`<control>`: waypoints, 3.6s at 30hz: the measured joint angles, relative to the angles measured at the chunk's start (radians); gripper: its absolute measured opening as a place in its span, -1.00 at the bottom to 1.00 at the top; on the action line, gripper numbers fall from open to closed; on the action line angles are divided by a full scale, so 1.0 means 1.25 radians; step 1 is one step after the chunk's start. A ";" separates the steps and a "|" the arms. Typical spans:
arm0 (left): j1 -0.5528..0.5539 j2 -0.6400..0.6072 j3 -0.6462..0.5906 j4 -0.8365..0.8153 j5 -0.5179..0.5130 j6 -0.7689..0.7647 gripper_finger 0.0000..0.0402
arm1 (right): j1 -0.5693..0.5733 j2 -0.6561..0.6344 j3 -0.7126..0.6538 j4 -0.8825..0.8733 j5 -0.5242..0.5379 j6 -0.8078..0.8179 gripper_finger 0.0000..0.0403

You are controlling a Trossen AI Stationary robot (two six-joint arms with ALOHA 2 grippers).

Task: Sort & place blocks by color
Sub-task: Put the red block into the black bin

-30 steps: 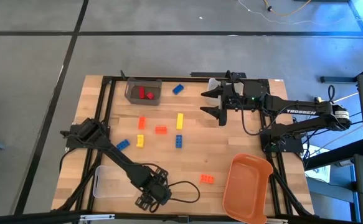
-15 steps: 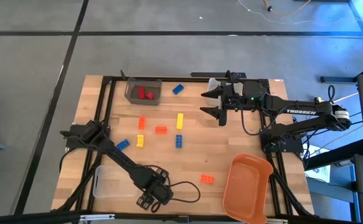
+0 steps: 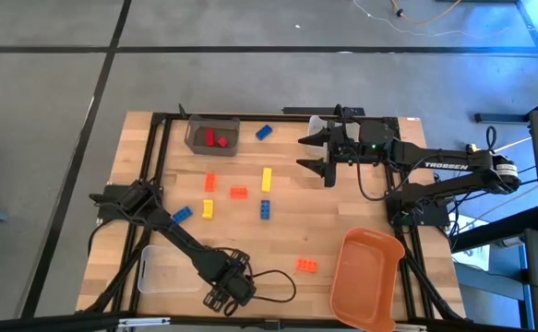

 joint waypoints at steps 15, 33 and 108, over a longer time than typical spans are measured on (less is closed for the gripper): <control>0.089 -0.090 -0.005 -0.098 0.002 0.042 -0.42 | -0.001 0.000 0.000 0.001 0.020 -0.025 0.62; 0.556 -0.702 -0.252 0.161 -0.112 0.130 -0.42 | -0.001 0.000 0.001 0.000 0.028 -0.024 0.62; 1.251 -0.277 -0.252 0.040 -0.037 0.212 0.12 | 0.000 0.001 0.001 -0.006 0.034 0.045 0.62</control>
